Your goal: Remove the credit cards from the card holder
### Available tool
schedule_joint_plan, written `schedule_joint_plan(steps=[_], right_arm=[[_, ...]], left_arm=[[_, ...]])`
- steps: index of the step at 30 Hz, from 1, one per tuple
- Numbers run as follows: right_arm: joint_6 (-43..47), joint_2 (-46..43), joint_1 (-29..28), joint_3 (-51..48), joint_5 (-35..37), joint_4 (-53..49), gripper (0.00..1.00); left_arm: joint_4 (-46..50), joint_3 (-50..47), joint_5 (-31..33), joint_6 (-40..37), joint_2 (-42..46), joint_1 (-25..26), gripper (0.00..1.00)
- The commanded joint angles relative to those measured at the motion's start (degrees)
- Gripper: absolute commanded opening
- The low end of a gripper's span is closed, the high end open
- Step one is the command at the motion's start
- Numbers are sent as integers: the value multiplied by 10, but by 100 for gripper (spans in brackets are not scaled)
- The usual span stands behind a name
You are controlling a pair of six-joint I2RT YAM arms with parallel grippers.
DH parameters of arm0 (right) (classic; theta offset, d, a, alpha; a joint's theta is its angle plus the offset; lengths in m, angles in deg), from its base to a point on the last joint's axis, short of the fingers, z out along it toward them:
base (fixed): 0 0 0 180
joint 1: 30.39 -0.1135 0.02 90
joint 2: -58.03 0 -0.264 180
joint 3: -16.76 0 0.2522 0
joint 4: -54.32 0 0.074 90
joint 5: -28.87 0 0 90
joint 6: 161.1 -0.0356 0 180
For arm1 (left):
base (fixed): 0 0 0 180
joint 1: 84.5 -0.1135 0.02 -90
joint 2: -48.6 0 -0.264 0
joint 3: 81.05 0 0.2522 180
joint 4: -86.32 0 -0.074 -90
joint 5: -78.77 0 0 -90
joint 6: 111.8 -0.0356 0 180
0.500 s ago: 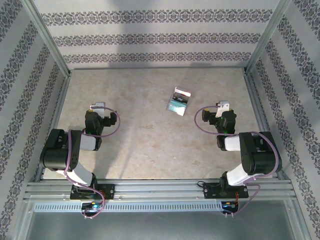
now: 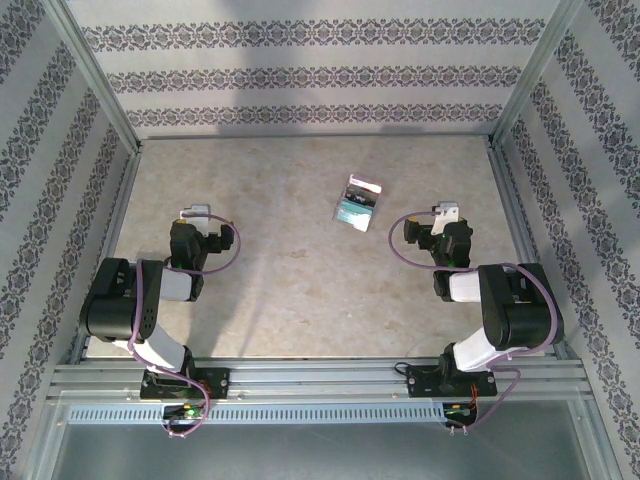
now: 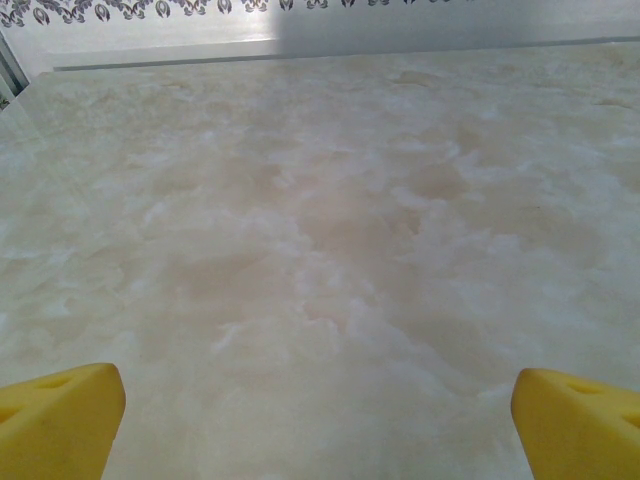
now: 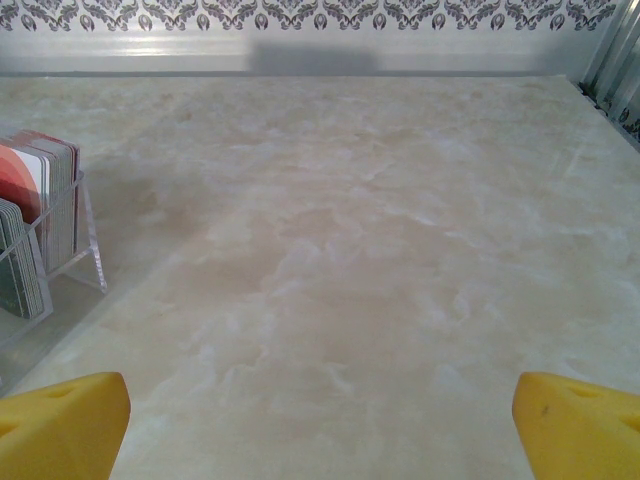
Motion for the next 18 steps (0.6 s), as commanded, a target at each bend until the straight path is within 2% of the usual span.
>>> schedule_joint_plan(steps=[1, 18], right_arm=[[-2, -7, -4, 11, 8, 6, 98], [-4, -7, -1, 10, 3, 6, 98]], left_arm=[[3, 1, -9, 8, 4, -4, 99], [0, -1, -3, 11, 5, -4, 99]])
